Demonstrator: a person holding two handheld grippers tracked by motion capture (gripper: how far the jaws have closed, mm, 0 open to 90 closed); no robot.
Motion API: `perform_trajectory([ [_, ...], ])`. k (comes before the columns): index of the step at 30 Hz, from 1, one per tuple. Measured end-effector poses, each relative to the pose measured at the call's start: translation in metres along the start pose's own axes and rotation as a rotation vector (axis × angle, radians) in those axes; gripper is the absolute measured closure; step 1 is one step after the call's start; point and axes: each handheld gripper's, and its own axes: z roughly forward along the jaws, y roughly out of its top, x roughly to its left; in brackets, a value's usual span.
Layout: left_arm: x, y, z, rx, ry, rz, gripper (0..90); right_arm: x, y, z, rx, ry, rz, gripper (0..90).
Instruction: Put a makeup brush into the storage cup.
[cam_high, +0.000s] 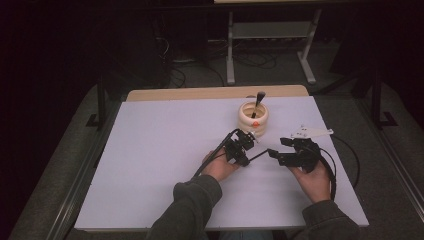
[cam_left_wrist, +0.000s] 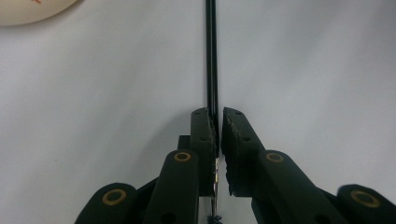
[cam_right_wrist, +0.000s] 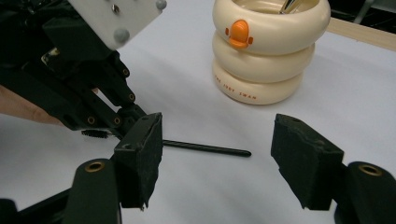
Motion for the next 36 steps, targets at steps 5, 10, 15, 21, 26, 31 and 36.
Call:
perform_trajectory([
  [5,-0.001,0.002,0.000,0.015,0.007,0.024,86.1,0.000,0.000,0.000,-0.001,0.000,-0.003,33.1],
  [10,-0.002,0.000,-0.002,-0.004,0.034,0.061,86.2,-0.002,0.000,-0.002,-0.011,-0.002,-0.003,33.1],
  [15,-0.001,-0.001,-0.014,-0.041,0.022,0.062,86.2,-0.001,0.000,-0.001,-0.010,0.002,-0.012,33.1],
  [21,0.005,-0.014,-0.032,-0.048,0.024,0.093,86.2,0.005,0.003,0.000,-0.004,0.039,-0.029,33.0],
  [26,0.009,-0.030,-0.047,-0.061,0.007,0.114,86.1,0.015,0.008,0.004,0.034,0.083,-0.071,32.8],
  [31,0.016,-0.048,-0.063,-0.067,0.010,0.116,86.1,0.026,0.016,0.006,0.058,0.117,-0.126,32.6],
  [36,0.016,-0.069,-0.085,-0.074,0.010,0.160,86.1,0.047,0.034,0.008,0.093,0.178,-0.226,33.2],
])
